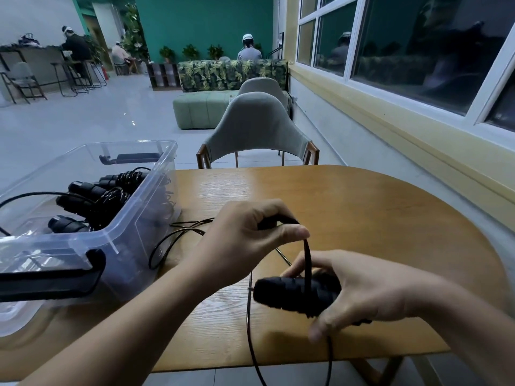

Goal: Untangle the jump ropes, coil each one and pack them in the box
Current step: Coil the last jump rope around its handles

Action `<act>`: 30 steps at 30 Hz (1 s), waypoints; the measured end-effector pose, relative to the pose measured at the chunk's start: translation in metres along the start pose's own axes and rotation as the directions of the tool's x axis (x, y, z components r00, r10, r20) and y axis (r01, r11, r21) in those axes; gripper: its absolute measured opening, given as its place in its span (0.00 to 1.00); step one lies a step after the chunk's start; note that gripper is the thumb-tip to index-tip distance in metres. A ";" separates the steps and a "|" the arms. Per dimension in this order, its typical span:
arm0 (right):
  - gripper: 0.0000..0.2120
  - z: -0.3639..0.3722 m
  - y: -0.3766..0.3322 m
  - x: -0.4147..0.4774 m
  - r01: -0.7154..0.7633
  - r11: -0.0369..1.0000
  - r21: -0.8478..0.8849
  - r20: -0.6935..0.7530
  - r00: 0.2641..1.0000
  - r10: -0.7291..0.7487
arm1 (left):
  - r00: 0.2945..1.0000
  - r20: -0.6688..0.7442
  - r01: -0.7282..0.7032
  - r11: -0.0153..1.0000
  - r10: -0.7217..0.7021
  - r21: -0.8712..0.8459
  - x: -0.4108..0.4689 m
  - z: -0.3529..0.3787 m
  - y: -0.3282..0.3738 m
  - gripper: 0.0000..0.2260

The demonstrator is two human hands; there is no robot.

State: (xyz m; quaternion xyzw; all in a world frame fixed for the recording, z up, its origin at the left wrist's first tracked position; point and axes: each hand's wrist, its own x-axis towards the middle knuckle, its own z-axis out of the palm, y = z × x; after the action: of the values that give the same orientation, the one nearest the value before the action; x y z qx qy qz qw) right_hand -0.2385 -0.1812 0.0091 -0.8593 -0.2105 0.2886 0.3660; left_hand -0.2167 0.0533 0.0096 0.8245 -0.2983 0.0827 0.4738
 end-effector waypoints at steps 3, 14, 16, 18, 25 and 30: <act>0.31 0.003 -0.008 -0.009 0.068 0.997 0.039 0.057 0.996 -0.070 | 0.998 0.040 0.055 0.991 -0.051 -0.124 0.004 0.000 -0.011 0.08; 0.27 -0.034 -0.013 -0.039 0.221 0.950 0.223 -0.149 0.970 -0.190 | 0.963 0.180 0.221 0.970 -0.202 -0.096 0.009 0.017 -0.030 0.18; 0.28 -0.037 -0.010 -0.038 0.229 0.939 0.258 -0.222 0.960 -0.173 | 0.961 0.178 0.232 0.966 -0.210 -0.113 0.008 0.023 -0.030 0.16; 0.30 -0.037 -0.008 -0.036 0.233 0.920 0.315 -0.275 0.950 -0.147 | 0.963 0.194 0.225 0.956 -0.188 -0.190 0.007 0.029 -0.028 0.18; 0.34 -0.036 0.001 -0.025 0.264 0.835 0.483 -0.506 0.862 0.020 | 0.964 0.192 0.153 0.973 -0.186 0.173 0.005 0.038 -0.020 0.16; 0.35 -0.038 0.006 -0.018 0.153 0.900 0.408 -0.608 0.781 0.143 | 0.977 0.170 0.071 0.949 -0.128 0.307 0.001 0.035 -0.010 0.12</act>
State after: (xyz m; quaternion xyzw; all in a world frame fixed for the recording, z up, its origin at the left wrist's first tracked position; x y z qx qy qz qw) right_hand -0.2262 -0.2144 0.0324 -0.8011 -0.0098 0.0261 0.5979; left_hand -0.2150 0.0277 -0.0161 0.9048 -0.2834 0.0247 0.3169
